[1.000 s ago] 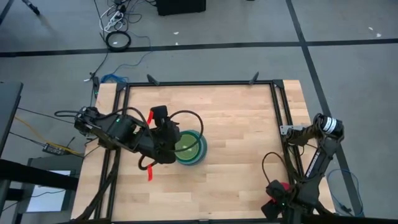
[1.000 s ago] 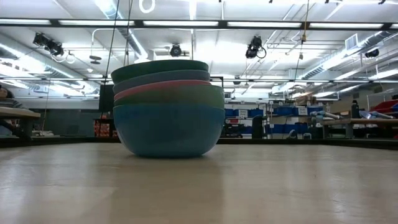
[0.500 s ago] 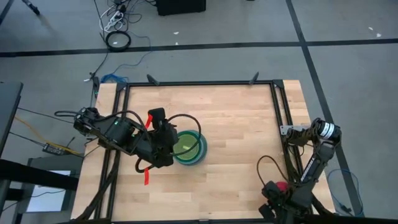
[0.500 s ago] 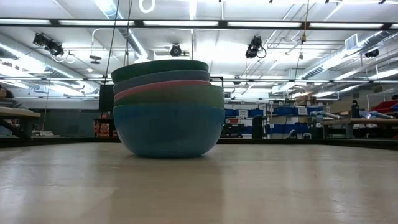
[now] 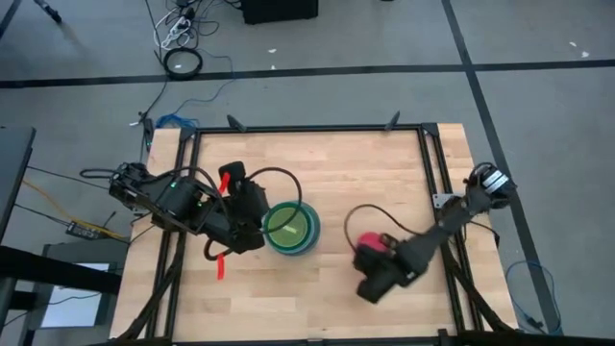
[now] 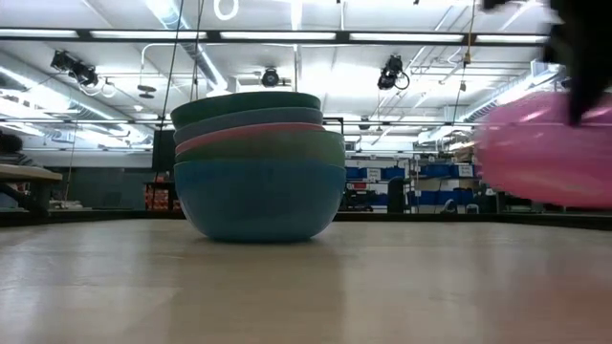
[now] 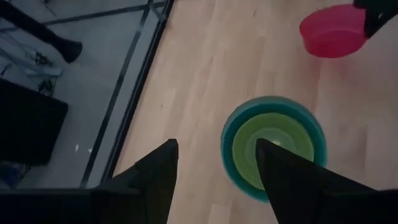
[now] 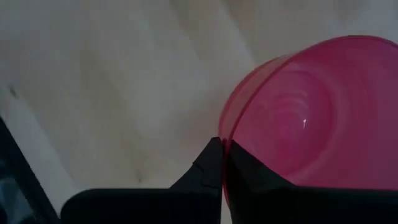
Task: Nest bowls inside each other
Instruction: Stack the red bowl on top of the yellow bowl
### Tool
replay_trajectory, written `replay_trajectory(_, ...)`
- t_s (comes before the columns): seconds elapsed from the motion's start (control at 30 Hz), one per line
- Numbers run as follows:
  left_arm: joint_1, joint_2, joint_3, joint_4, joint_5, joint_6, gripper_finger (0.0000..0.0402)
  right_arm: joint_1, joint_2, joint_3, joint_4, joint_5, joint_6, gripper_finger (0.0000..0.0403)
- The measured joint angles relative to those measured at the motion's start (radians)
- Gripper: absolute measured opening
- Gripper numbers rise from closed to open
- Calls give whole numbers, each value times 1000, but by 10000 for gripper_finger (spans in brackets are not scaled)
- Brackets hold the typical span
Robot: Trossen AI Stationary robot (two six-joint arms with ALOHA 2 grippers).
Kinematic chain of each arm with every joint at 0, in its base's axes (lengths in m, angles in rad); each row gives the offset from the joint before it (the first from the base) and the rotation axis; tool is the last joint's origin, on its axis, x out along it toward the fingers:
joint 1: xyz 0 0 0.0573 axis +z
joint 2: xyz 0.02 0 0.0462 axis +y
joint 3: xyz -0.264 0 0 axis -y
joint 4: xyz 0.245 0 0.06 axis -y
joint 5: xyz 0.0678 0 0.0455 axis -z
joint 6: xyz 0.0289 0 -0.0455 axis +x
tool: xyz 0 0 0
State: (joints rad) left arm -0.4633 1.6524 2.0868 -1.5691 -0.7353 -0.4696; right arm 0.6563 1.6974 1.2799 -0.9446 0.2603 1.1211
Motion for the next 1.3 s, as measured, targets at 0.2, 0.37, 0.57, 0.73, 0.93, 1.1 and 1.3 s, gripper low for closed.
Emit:
replay_trajectory(0.2, 23, -76, -180, -1, 41, -94, 215, -136, 0, 168, 9, 59, -360, 0)
replay_trajectory(0.37, 39, -147, -390, -1, 132, -198, 208, -232, 0, 270, 137, 39, -611, 0)
replay_trajectory(0.57, 33, -254, -611, -2, 177, -331, 207, -327, 2, 293, 257, -50, -762, 0)
replay_trajectory(0.73, 29, -359, -735, -1, 181, -440, 207, -380, 69, 293, 373, -168, -819, 0)
replay_trajectory(0.93, 12, -424, -811, 48, 199, -496, 207, -402, 166, 342, 411, -238, -874, 0)
replay_trajectory(1.1, 9, -425, -819, 59, 201, -501, 207, -429, 263, 438, 320, -279, -903, 0)
replay_trajectory(1.3, -23, -424, -819, 81, 209, -512, 207, -453, 300, 512, 133, -206, -918, 0)
